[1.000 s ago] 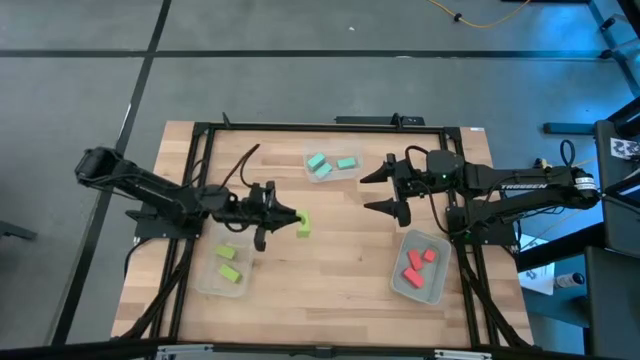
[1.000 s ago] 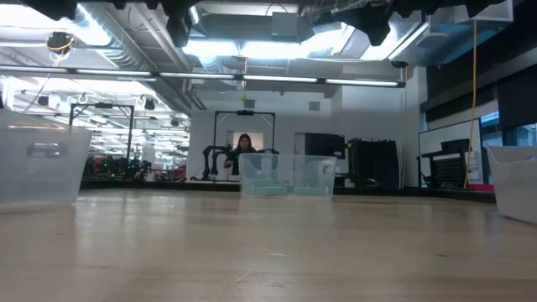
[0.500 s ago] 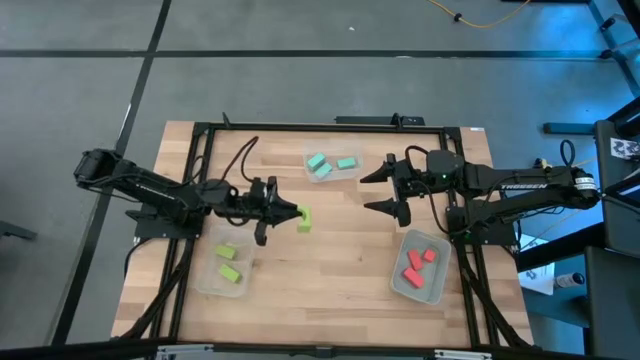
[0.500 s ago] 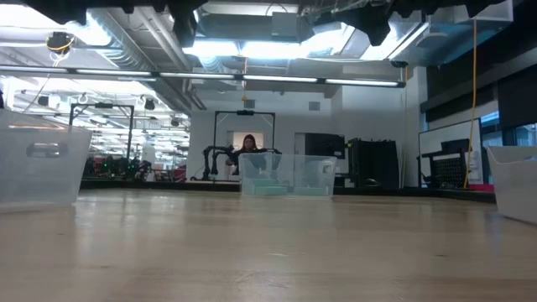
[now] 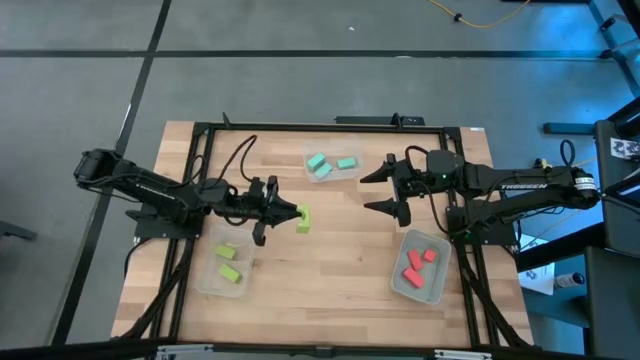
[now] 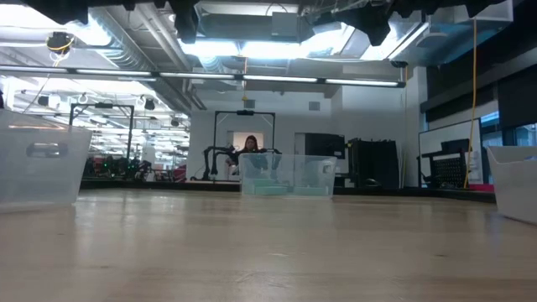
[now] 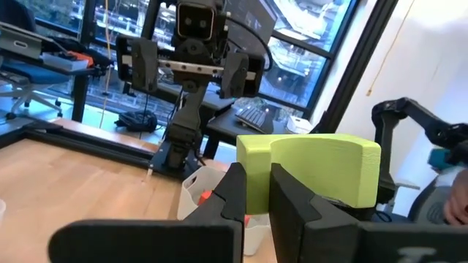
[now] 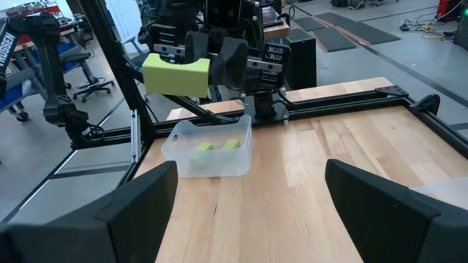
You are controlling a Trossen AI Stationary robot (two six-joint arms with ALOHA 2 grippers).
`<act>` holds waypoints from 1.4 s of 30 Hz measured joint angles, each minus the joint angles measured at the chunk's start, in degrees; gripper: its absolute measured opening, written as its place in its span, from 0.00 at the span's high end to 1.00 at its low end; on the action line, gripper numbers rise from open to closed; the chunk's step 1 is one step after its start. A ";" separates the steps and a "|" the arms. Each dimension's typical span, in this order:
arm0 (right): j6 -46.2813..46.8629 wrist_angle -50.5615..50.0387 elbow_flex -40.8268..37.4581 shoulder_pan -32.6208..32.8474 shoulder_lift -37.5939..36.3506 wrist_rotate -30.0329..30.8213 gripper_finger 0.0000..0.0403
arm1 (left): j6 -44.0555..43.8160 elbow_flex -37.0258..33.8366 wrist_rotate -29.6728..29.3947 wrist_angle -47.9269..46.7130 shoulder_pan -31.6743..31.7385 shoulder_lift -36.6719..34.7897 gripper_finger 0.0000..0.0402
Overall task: Sort & place blocks by color
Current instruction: Put the green block into the bottom transparent bin
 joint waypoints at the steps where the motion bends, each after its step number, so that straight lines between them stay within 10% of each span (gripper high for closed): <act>1: 0.03 0.00 0.00 0.00 0.00 -0.02 0.13 | 0.04 0.00 0.08 0.40 0.05 0.01 0.94; 42: 0.19 2.62 0.00 0.00 -0.04 -1.51 0.13 | 3.71 0.02 1.35 2.24 0.70 0.02 0.94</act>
